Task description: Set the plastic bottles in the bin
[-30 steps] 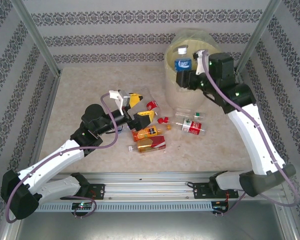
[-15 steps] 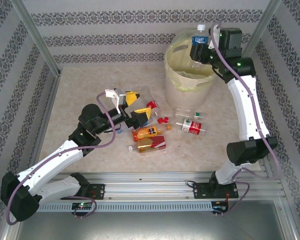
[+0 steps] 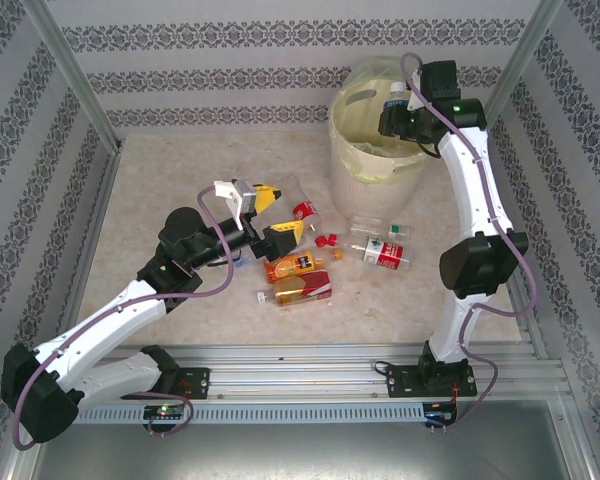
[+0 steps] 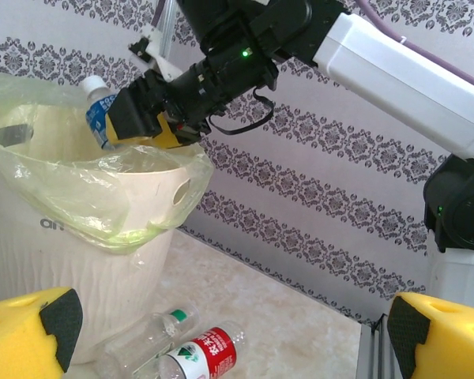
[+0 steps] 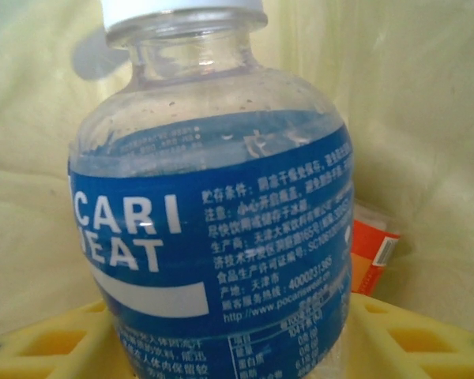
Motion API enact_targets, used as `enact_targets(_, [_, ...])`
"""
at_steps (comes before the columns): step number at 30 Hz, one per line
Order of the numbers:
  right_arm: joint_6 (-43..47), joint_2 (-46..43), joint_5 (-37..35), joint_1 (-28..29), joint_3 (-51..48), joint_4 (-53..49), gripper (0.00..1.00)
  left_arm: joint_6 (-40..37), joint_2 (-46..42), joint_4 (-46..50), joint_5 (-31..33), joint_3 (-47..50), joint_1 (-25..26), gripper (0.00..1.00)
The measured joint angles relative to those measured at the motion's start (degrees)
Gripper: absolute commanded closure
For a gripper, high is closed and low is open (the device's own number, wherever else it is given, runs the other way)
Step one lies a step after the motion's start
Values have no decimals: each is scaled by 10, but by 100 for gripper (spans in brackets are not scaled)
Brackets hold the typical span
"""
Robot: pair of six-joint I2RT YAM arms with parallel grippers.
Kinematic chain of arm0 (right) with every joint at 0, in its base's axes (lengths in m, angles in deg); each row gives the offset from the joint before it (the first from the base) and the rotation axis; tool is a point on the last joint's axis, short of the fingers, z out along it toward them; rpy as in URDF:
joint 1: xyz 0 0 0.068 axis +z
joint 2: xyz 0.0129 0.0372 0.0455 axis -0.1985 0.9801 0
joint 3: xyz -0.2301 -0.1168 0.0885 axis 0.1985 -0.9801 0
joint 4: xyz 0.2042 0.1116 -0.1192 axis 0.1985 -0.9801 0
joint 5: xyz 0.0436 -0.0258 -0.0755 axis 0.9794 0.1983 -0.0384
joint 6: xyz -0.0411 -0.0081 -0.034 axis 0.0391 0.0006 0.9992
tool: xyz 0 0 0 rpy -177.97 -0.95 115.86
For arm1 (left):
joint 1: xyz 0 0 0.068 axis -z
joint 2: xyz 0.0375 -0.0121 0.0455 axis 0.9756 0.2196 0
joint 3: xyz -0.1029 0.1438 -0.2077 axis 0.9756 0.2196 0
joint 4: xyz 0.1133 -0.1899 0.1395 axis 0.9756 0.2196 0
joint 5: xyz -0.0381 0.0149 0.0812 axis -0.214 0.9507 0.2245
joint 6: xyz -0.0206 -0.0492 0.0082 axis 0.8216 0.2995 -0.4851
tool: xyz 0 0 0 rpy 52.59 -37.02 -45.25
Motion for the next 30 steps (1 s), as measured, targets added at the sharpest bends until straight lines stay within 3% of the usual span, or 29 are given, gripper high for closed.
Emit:
enact_targets(10, [-1,4,-12,0,16,-16,13,-17,0,13,2,0,0,0])
enact_targets(16, [2,-29,-9,-1,4,-6,12,-32,0,27,2,-5,0,0])
enact_targets(21, [7,-139,4,-1,-102,36,12,-49,1,42,-5,-8,0,0])
enact_targets(30, [16,-363,19,1,-381,120,11,-90,27,108,-71,-48,0,0])
